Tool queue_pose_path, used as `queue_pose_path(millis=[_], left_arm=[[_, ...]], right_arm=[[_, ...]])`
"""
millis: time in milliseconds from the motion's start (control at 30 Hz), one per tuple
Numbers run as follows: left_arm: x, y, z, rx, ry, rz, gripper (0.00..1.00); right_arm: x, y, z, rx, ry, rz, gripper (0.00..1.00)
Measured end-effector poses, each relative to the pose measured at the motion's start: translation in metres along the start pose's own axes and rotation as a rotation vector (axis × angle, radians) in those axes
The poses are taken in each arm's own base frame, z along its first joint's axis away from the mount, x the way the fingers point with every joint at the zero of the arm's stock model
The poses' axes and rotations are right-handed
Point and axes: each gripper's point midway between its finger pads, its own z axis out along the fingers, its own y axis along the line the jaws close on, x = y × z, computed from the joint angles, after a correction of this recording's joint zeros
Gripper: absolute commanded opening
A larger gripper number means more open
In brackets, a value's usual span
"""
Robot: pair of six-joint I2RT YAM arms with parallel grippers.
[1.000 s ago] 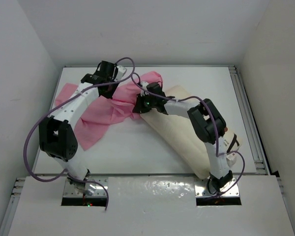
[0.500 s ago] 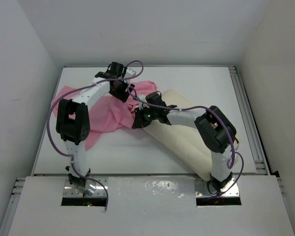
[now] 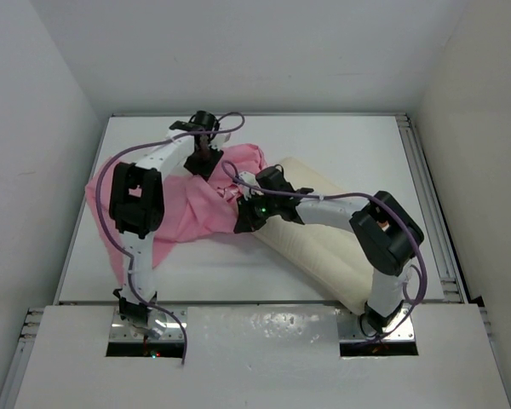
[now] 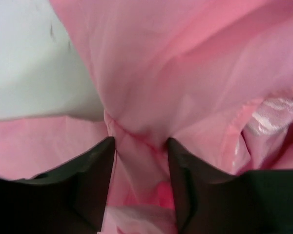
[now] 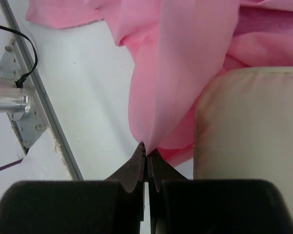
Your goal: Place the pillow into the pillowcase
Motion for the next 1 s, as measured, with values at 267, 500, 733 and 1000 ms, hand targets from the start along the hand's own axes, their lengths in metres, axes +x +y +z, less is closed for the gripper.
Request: queue_pose_path(millis=[267,500,733,1000], left_arm=[[0.005,0.017,-0.067,-0.065,-0.029,0.021,0.00],[-0.021,0.038,-0.100,-0.137,-0.139,0.036,0.22],[-0.010,0.018,-0.086,-0.016,-0.067,0.053,0.76],[0.038,-0.005,-0.038,0.074,0.123,0.037,0.73]], right_arm=[[0.001,-0.006,-0.009,0.028,0.014,-0.017,0.00],[-0.004,0.005,-0.026,0.044,0.090,-0.157,0.20],[-0.022,0.013,-0.049,0.074,0.064,-0.268,0.27],[-0.035,-0.004,-0.056,0.128,0.011,-0.176,0.99]])
